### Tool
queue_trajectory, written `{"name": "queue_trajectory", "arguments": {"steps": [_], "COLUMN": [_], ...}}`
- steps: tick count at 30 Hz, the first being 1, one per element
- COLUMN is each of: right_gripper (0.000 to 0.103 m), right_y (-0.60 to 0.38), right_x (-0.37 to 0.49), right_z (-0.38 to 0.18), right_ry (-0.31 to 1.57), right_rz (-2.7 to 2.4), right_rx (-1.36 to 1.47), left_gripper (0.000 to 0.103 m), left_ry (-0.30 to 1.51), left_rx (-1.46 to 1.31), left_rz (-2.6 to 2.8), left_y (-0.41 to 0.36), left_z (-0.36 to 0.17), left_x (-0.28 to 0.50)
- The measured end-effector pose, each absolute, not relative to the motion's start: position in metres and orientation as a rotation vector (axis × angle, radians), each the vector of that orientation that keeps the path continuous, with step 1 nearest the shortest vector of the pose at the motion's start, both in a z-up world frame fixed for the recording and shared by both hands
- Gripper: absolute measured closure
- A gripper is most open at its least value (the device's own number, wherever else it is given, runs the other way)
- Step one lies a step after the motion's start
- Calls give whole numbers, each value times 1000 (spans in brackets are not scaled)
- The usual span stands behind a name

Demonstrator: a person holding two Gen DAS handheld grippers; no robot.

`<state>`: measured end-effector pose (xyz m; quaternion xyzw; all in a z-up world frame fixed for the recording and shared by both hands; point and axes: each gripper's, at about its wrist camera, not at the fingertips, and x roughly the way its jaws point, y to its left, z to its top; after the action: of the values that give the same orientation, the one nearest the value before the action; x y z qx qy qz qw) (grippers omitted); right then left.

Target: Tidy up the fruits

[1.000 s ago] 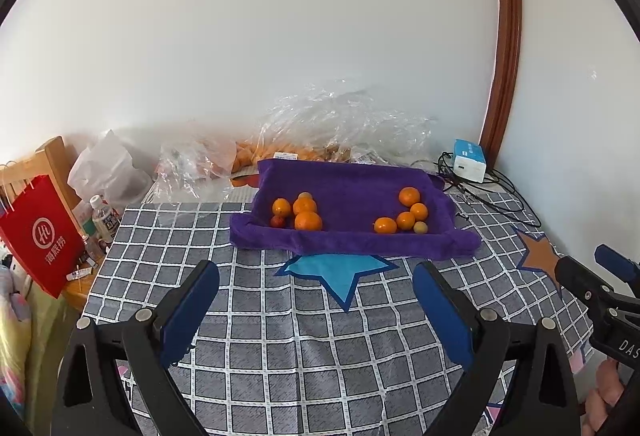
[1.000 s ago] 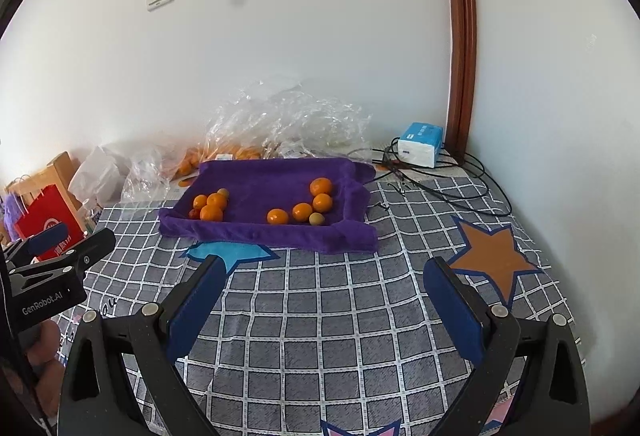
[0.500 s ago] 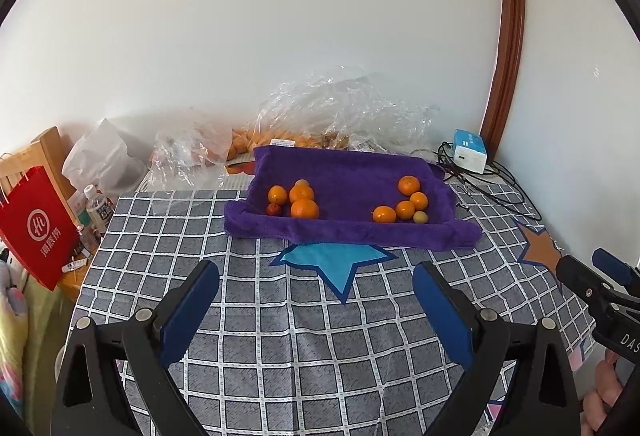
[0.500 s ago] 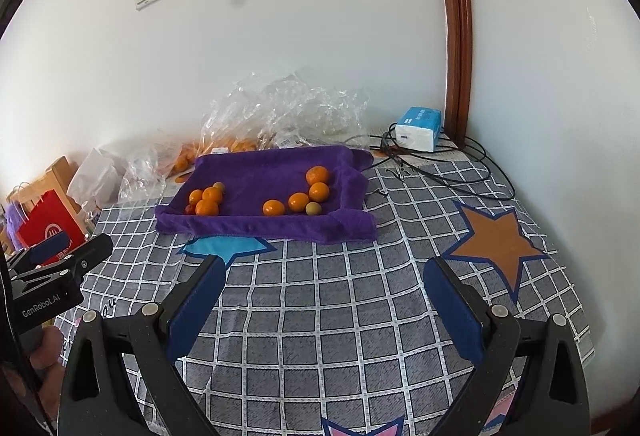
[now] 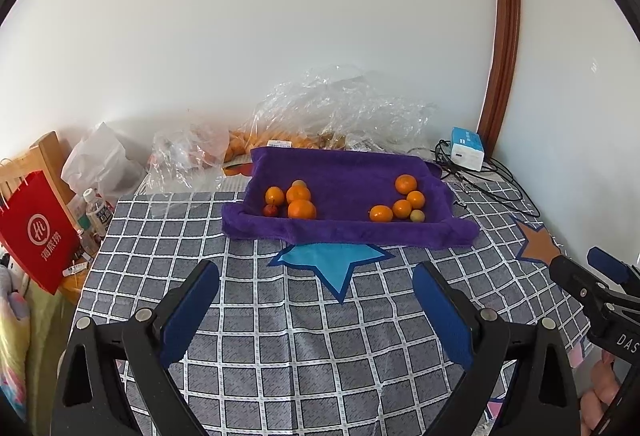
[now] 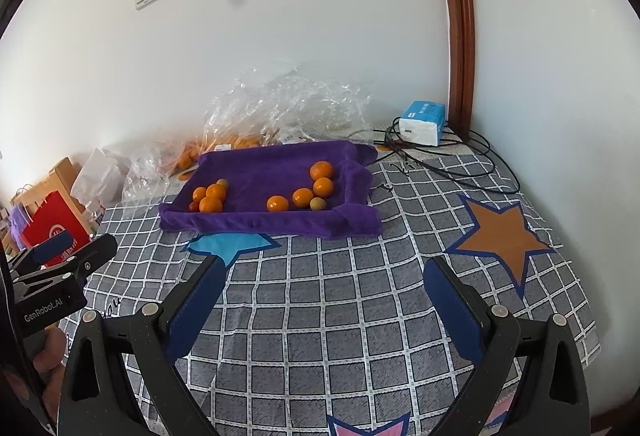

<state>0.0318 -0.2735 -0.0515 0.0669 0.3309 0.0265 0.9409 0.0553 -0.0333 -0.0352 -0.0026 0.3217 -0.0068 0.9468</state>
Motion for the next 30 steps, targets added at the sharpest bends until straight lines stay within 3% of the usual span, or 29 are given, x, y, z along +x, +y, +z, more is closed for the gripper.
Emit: {"name": "queue_trajectory", "arguments": {"steps": [30], "right_gripper": [5], "right_y": [-251], "right_x": [35], "right_z": [-43], "right_ry": [652], "right_rz": [96], "right_rx": [81], "left_gripper": [5], "left_ry": [646], "left_rx": [-18], "left_rz": [-6], "left_y": [-21], "left_z": [-32], "left_x": [59]}}
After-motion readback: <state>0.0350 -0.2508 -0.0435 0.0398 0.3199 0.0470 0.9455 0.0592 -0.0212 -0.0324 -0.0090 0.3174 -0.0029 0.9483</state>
